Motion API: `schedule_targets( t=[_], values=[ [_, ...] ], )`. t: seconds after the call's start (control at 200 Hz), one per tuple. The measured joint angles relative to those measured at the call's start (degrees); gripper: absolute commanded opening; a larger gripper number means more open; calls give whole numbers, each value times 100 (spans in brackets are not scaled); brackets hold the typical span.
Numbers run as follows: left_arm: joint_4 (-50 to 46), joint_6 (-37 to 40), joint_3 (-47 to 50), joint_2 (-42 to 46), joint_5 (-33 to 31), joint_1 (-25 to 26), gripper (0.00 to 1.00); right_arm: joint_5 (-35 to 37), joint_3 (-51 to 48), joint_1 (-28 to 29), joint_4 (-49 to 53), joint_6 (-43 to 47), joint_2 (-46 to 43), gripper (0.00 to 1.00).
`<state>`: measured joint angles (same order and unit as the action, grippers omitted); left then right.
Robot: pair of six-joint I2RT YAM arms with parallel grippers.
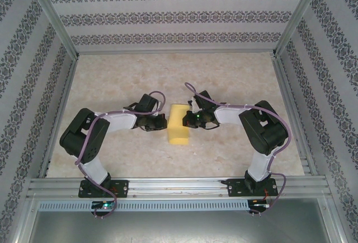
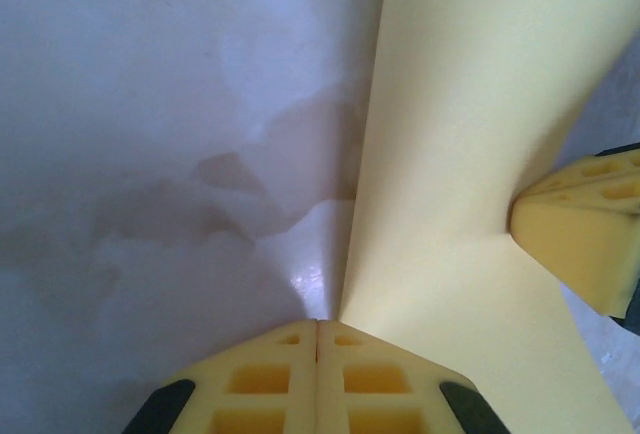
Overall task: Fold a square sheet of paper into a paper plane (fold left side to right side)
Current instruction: First fold the square sheet of paper in half at the center of the table, then hold the square sheet of paper at the center of the table.
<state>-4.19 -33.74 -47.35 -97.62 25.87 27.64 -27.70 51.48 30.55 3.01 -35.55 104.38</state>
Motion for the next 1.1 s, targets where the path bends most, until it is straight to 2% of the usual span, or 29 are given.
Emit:
schedule_targets(
  t=[0.24,0.48,1.099],
  values=[
    [66,-2,-105,168,256,44,2,0,2,0,2,0,0,0],
    [205,0,-468,-223,461,275,1,0,7,0,4,0,4,0],
    [210,57,-481,-627,369,278,0,0,66,11,98,66,15,0]
  ],
)
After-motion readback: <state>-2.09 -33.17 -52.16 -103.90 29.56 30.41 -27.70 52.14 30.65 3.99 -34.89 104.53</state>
